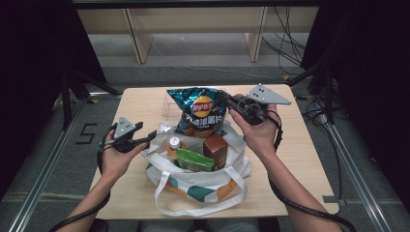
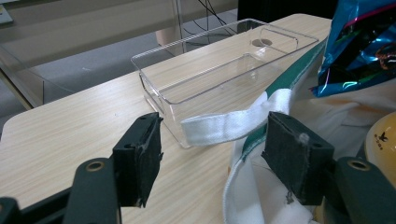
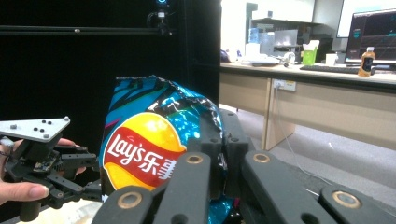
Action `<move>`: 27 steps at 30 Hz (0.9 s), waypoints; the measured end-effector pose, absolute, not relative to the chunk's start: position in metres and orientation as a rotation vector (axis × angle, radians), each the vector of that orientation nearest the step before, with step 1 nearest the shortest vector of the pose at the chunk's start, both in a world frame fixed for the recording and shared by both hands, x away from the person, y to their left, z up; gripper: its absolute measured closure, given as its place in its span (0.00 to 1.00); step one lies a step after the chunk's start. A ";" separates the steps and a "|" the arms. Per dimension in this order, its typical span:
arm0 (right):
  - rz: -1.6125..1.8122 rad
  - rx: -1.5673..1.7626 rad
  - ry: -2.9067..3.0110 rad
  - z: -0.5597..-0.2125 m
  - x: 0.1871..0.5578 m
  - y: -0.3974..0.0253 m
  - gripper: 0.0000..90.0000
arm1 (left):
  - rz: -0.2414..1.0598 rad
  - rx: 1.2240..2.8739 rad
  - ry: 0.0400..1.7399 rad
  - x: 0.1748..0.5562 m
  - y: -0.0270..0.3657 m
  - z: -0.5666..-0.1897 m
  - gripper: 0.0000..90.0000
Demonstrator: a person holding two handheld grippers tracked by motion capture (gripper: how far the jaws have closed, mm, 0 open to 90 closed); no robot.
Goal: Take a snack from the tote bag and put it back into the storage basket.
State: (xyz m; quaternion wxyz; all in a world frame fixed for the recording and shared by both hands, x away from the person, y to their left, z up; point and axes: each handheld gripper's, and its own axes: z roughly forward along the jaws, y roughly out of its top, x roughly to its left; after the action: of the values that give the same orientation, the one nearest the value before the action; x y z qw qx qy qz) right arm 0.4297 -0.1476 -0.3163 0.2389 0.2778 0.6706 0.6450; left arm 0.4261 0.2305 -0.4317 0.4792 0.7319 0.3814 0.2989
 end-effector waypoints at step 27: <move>1.771 0.741 1.796 -0.297 0.433 -0.146 1.00 | 0.732 1.786 0.928 0.427 0.229 -0.433 0.39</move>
State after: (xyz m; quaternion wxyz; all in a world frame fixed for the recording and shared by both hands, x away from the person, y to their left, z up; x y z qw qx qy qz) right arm 0.4333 -0.1457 -0.2967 0.2534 0.2726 0.6610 0.6516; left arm 0.4271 0.2288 -0.4326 0.4793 0.7319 0.3803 0.2999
